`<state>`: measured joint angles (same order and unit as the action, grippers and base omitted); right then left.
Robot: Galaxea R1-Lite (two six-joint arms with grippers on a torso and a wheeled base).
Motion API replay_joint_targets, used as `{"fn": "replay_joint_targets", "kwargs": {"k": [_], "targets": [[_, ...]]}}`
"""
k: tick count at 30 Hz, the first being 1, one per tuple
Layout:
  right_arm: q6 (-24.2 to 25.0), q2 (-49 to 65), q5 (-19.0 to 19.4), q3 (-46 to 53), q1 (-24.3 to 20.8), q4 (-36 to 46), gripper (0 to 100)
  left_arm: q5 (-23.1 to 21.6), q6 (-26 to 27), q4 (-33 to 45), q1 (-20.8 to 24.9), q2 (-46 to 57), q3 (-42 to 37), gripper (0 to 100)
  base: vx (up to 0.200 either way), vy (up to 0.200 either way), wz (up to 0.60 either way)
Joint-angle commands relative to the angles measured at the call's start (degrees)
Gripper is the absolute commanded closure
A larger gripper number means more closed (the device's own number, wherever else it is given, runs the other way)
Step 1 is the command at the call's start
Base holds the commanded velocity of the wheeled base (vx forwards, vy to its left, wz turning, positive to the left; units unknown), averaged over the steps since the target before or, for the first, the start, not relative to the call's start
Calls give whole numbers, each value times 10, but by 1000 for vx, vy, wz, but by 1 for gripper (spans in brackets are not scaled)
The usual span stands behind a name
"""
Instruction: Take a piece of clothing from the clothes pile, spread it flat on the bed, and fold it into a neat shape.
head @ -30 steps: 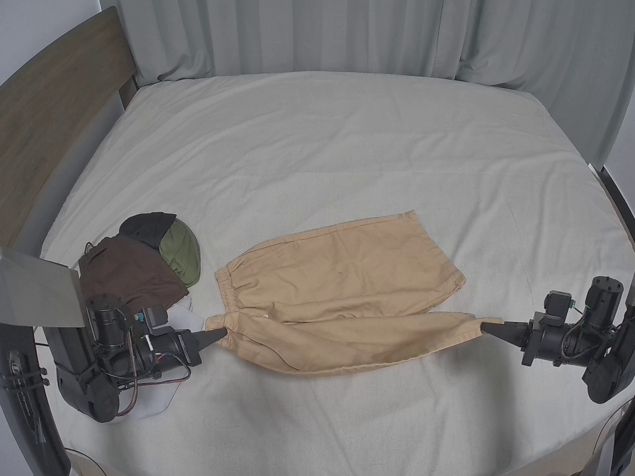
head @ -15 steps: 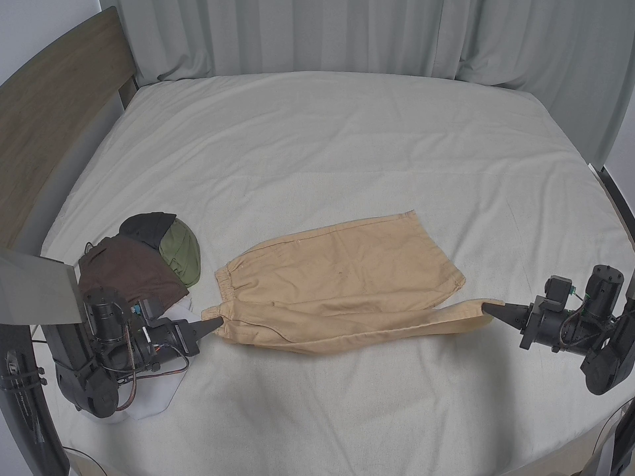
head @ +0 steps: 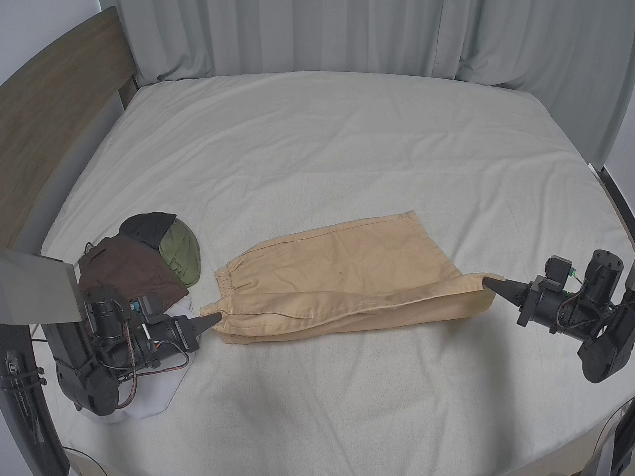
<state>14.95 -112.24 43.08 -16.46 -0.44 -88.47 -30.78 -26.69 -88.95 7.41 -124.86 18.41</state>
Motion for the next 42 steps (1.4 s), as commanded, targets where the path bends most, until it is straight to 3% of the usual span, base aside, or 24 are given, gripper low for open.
{"fn": "replay_joint_targets", "kwargs": {"k": [1, 10, 18, 23, 27, 42], "targets": [[1, -1, -3, -9, -17, 0, 100, 1, 0, -2, 0, 1, 3, 100, 0, 0, 0], [2, -6, -43, -48, -45, 0, 100, 12, -3, -2, 0, 2, 12, 100, 0, 0, 0], [16, -22, -47, -96, -42, 0, 100, 14, -15, -2, 0, 3, 21, 100, 0, 0, 0], [18, -38, -48, -124, -40, 0, 100, 40, -34, -2, 4, 3, 34, 100, 0, 0, 0], [29, -62, -76, -161, -40, 0, 100, 56, -39, -1, 7, 1, 42, 100, 0, 0, 0], [49, -107, -89, -252, -42, 1, 100, 71, -70, -1, 7, -4, 63, 100, 0, 0, 0]]}}
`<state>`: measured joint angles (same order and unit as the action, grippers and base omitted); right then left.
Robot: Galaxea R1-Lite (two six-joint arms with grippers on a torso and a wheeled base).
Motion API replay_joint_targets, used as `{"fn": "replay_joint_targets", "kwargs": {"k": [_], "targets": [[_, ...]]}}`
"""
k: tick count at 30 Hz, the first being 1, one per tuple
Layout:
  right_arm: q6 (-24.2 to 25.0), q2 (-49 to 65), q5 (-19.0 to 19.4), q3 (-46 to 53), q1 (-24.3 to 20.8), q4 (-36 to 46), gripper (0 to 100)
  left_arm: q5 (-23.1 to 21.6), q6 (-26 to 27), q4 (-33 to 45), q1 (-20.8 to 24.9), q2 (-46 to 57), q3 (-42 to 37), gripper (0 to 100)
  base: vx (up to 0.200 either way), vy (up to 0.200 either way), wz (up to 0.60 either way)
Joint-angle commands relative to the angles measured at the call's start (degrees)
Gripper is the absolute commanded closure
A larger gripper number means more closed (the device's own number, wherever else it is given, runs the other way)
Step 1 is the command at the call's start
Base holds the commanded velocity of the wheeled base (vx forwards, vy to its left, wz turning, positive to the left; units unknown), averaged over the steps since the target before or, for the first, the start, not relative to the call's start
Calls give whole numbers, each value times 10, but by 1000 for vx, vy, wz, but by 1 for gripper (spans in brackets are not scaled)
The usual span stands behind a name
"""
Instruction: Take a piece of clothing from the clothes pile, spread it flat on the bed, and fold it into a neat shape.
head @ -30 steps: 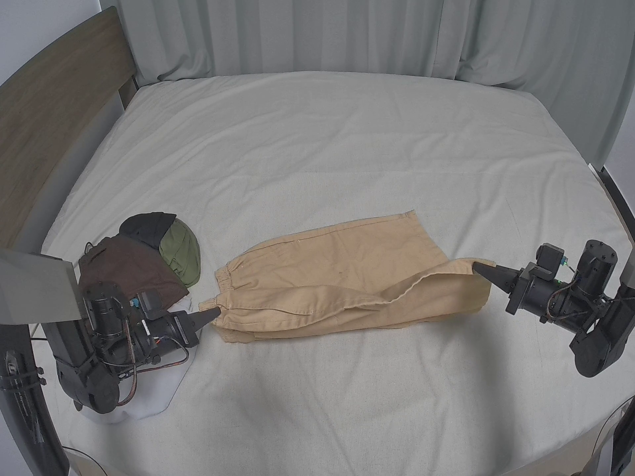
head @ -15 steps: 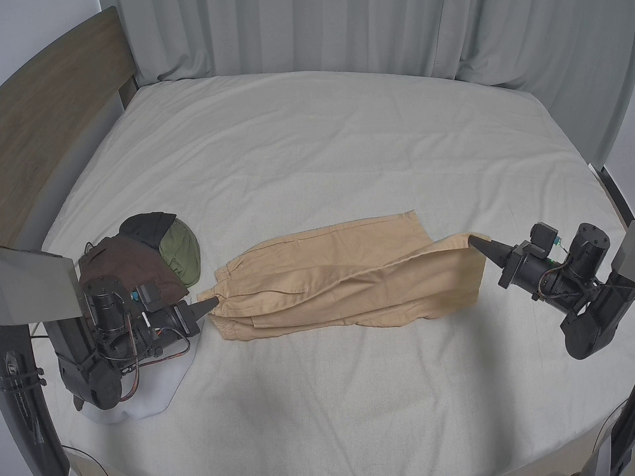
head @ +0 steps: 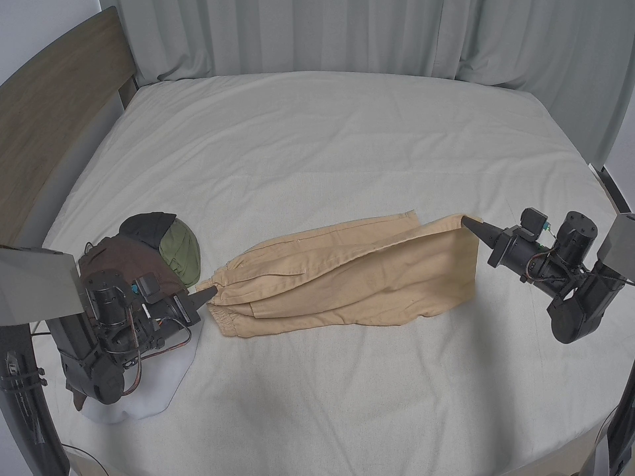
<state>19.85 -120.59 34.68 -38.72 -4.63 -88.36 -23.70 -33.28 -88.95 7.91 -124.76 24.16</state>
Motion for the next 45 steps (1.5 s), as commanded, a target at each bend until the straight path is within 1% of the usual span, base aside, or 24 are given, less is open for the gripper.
{"fn": "replay_joint_targets", "kwargs": {"k": [1, 9, 15, 23, 28, 36, 45], "targets": [[1, -27, -6, -35, 0, 0, 100, 1, -7, -2, 3, -6, 7, 100, 0, 0, 0], [24, -65, -7, -91, 1, 0, 100, 23, -28, -2, -1, -28, 42, 100, 0, 0, 0], [25, -92, -8, -127, 0, 0, 100, 38, -35, -2, -1, -54, 67, 100, 0, 0, 0], [37, -127, -7, -170, -1, 5, 100, 44, -39, -2, 2, -72, 82, 100, 0, 0, 0], [37, -132, -7, -181, -1, 27, 100, 45, -38, -2, 2, -90, 95, 100, 0, 0, 0], [38, -160, -8, -234, -2, 60, 100, 45, -39, -2, 2, -103, 111, 100, 0, 0, 0], [38, -177, -8, -280, -2, 96, 100, 67, -46, -3, 2, -132, 147, 100, 0, 0, 0]]}}
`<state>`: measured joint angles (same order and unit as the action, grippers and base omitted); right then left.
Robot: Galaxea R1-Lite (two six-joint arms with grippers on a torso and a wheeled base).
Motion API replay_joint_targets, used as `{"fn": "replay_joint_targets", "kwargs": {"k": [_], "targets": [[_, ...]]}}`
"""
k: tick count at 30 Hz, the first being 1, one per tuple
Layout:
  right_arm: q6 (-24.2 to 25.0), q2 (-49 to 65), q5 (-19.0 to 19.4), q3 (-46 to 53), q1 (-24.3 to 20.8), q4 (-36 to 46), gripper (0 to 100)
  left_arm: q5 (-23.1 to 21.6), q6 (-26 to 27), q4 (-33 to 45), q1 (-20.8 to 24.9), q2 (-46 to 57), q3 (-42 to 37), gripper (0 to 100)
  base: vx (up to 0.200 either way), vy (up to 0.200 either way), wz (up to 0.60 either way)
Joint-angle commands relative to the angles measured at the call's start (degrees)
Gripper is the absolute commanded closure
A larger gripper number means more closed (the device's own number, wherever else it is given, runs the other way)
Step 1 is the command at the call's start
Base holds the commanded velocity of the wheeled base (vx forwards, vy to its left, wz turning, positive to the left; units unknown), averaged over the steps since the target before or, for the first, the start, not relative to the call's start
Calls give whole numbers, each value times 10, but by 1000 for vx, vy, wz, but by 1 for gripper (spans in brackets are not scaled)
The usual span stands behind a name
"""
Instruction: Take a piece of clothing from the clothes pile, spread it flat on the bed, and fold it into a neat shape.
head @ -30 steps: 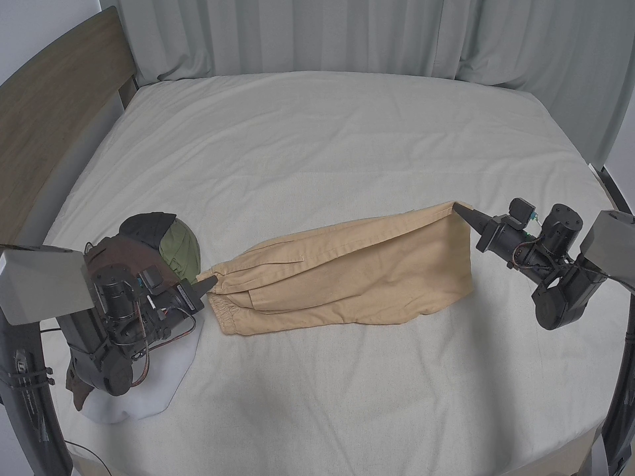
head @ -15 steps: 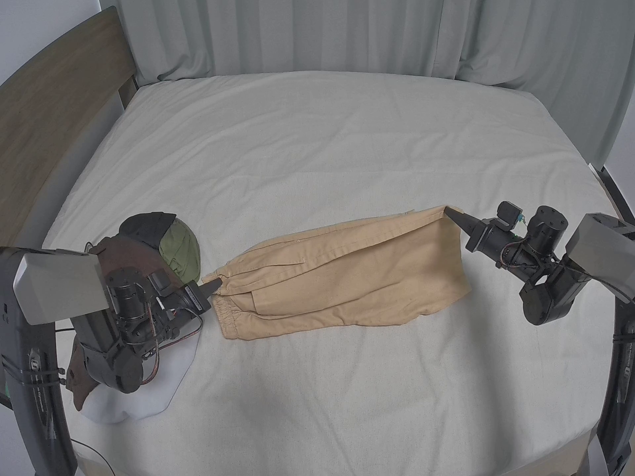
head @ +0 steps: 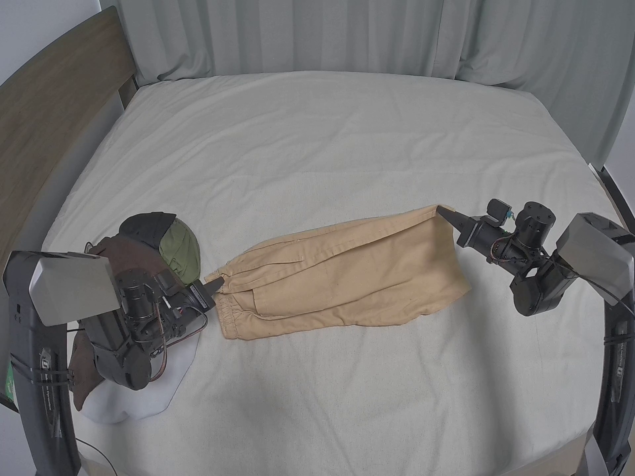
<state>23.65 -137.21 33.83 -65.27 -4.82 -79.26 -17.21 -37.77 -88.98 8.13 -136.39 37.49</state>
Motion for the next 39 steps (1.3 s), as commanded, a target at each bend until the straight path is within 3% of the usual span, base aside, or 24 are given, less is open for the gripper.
{"fn": "replay_joint_targets", "kwargs": {"k": [1, 5, 6, 7, 8, 13, 20, 31, 39], "targets": [[0, -10, 0, -15, 0, 7, 100, 3, -2, -2, 0, -16, 14, 100, 0, 0, 0], [0, -11, -2, -19, -1, 10, 100, 3, -3, -2, 0, -16, 15, 100, 0, 0, 0], [0, -15, -3, -26, -1, 10, 100, 3, -3, -3, 0, -16, 16, 0, 0, 0, 0], [-1, -18, -6, -29, -1, 10, 100, 3, -3, -3, 0, -17, 18, 0, 0, 0, 0], [0, -21, -13, -33, -1, 10, 0, 4, -3, -3, 0, -17, 20, 0, 0, 0, 0], [0, -32, -32, -32, -6, 7, 0, 21, -28, -2, -7, -11, 32, 0, 0, 0, 0], [-4, -19, -36, 52, -35, -8, 0, 34, -36, -2, -12, 14, 37, 0, 0, 0, 0], [-4, -5, -75, 148, -80, -18, 0, 34, -36, -2, 7, 79, 13, 0, 0, 0, 0], [-4, 2, -77, 209, -86, -41, 0, 31, -35, -2, 31, 130, -2, 0, 0, 0, 0]]}}
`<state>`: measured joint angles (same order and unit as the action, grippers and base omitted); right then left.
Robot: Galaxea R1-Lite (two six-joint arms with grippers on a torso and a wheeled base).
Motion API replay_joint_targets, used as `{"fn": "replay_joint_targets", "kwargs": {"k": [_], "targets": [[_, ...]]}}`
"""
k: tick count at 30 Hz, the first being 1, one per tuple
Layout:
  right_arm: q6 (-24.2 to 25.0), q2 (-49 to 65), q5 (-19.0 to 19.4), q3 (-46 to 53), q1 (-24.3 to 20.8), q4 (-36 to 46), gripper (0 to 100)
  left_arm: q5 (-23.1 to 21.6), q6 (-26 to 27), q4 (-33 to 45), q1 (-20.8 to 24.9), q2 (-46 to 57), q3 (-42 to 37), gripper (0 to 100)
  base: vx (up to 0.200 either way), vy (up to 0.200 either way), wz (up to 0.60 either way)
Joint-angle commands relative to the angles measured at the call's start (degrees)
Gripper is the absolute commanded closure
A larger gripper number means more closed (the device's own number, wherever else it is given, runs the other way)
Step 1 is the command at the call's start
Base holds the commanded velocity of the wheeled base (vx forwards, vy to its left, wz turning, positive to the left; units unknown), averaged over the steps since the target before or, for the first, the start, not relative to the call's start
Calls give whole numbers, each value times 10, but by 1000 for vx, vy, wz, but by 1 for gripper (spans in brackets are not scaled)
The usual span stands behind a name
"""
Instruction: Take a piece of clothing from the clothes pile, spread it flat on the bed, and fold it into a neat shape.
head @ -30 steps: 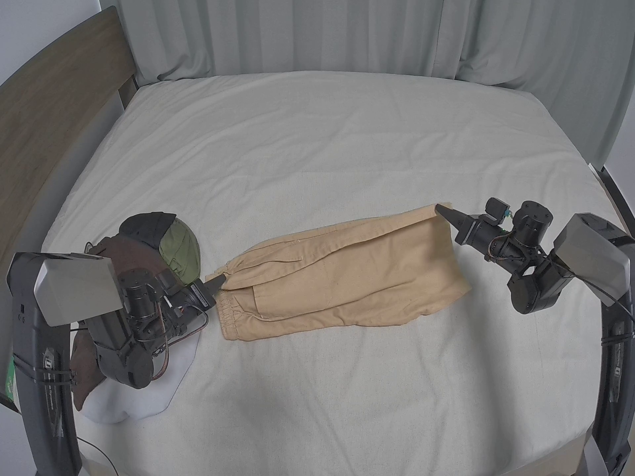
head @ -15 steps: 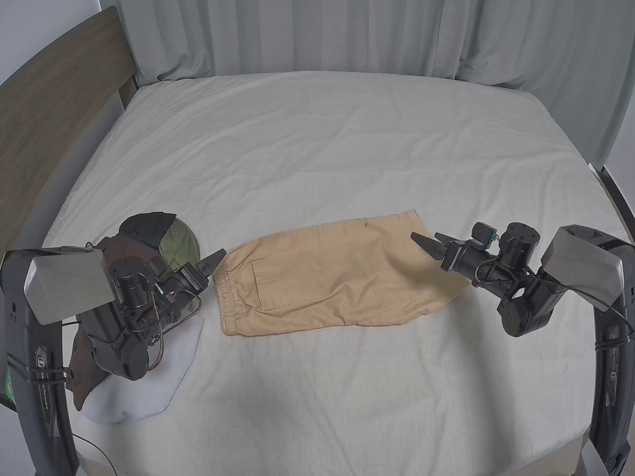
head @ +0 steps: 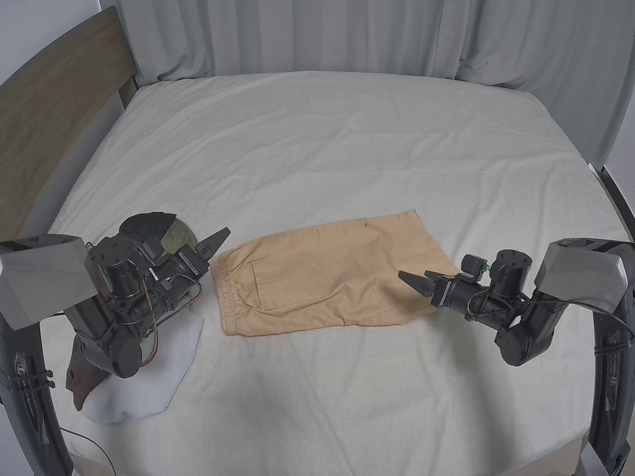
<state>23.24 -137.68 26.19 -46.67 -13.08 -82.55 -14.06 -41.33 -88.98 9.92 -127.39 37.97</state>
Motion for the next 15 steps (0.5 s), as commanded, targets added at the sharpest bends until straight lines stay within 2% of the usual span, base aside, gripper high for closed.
{"fn": "replay_joint_targets", "kwargs": {"k": [1, 8, 12, 15], "targets": [[1, 5, -1, 31, -4, -11, 0, -1, 1, -2, 18, 50, -9, 0, 0, 0, 0], [1, 0, -1, 70, -9, -15, 0, -1, 1, -2, 26, 91, -13, 0, 0, 0, 0], [1, -5, -1, 98, -11, -45, 0, -2, 9, -1, 32, 101, -18, 0, 0, 0, 0], [-1, -15, -2, 119, -14, -58, 0, -2, 48, -2, 36, 101, -26, 0, 0, 0, 0]]}}
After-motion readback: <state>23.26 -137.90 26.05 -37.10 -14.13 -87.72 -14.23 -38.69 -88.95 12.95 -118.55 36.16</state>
